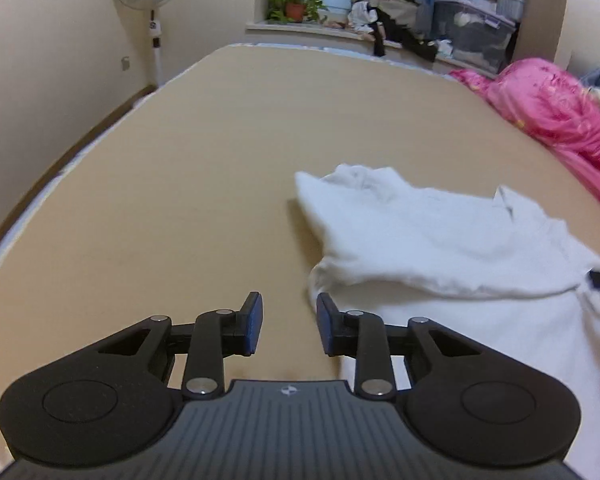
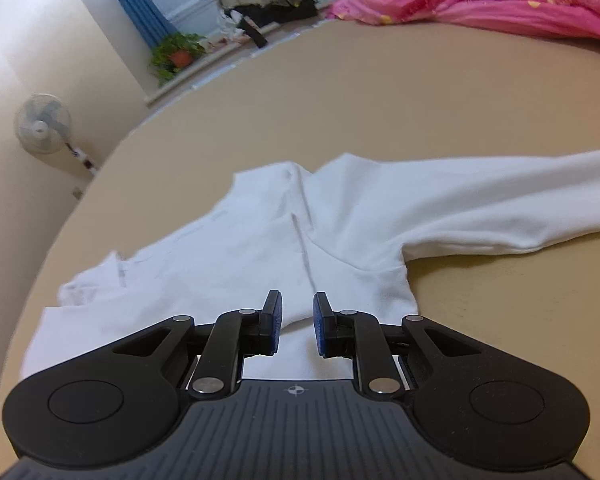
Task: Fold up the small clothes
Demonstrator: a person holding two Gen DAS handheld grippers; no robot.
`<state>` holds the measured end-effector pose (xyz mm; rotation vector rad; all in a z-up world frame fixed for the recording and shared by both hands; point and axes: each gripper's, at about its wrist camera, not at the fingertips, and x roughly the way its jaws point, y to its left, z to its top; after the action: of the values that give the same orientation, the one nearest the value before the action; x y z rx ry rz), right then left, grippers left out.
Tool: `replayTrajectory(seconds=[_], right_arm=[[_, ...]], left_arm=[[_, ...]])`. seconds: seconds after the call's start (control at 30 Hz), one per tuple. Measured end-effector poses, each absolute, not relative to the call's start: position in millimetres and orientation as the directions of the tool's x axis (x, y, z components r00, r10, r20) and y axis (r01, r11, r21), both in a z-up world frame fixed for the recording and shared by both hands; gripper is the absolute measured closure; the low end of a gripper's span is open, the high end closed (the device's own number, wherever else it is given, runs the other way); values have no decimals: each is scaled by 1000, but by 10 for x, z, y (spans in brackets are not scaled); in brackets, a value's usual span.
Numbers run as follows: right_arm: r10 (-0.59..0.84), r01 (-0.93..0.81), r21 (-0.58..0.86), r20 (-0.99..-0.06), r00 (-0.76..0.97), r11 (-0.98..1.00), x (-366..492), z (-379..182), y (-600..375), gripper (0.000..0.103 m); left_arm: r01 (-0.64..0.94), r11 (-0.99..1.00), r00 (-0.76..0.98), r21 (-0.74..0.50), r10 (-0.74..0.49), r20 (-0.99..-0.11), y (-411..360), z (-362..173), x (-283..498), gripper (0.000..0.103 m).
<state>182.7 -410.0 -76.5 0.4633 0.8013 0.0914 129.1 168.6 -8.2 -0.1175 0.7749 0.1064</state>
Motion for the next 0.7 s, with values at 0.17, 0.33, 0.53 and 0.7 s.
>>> replayTrajectory(seconds=[0.17,0.33,0.53,0.7], right_arm=[[249,83,400,-706,663,913,2035,-948,-4002,82],[227,19,318,-715,661,948,2064,-968,-3880,84],[241,-54,320,-580,778,946,1945,-585,-3888,101],[85,48,245,-505,859,968,1728,-279,-4109,102]], left_arm=[[-129,981,671,-148,-24,-741,1671,-239,1647,68],[-142,969,689,-200,-49,-723,1567,-366,1809,61],[-153,962,727,-225,-45,-685,1519,-388,1932,61],[-108,973,733,-203,-60,-677,1390,-431,2032,53]])
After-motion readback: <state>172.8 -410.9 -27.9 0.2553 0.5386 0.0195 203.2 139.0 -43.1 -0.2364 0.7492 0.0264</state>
